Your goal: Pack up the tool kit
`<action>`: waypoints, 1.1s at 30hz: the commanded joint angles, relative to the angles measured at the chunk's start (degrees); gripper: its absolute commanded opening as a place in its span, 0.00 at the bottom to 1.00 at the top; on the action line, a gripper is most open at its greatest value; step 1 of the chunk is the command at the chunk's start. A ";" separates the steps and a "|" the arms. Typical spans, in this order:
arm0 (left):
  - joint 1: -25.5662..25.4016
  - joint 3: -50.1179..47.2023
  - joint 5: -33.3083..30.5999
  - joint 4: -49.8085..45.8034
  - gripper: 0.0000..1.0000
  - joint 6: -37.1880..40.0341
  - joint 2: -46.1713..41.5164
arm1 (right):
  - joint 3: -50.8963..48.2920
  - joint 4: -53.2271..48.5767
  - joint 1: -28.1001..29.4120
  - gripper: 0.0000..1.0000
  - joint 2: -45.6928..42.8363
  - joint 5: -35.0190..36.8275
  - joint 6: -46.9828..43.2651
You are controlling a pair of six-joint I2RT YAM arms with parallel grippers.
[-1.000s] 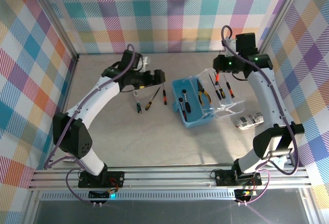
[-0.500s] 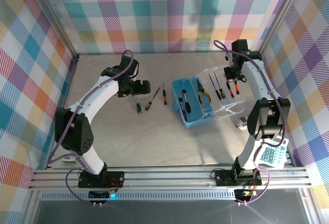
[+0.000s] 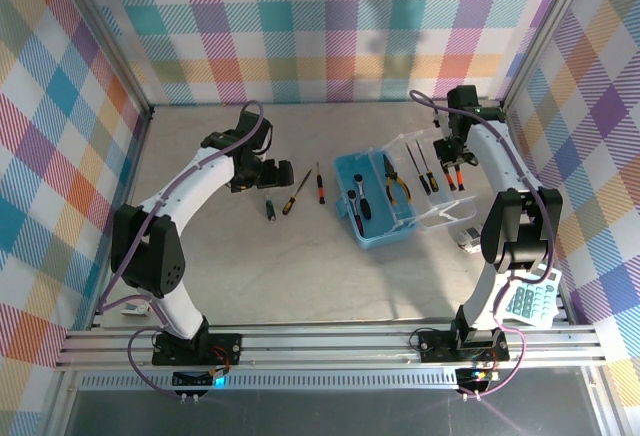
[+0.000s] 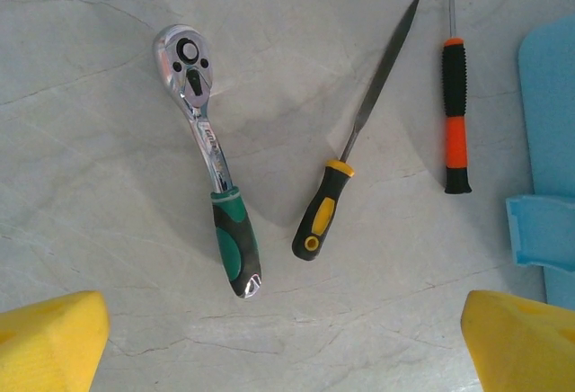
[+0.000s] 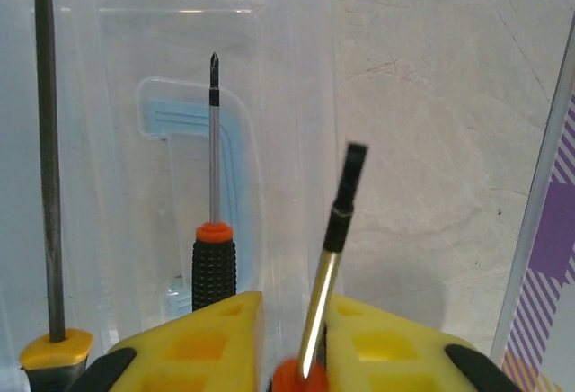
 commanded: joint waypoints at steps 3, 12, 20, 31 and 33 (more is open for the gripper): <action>0.08 -1.45 -1.70 -1.27 1.00 0.79 -0.62 | 0.66 -0.44 0.27 0.31 -1.83 -1.67 -0.14; 0.08 -3.39 -2.58 -0.75 0.89 0.25 0.69 | 2.28 -4.66 2.50 0.70 -10.05 -10.15 2.71; 0.21 -2.26 -5.42 0.80 0.80 -2.73 7.85 | -1.85 -4.58 8.96 0.99 -15.20 -14.23 5.34; 2.53 3.29 -6.67 5.85 0.64 -4.19 18.77 | -4.35 -5.02 12.98 0.99 -15.57 -14.11 6.61; 2.67 4.44 -6.21 6.71 0.61 -3.86 20.54 | -4.15 -5.19 13.38 0.99 -15.50 -14.16 6.72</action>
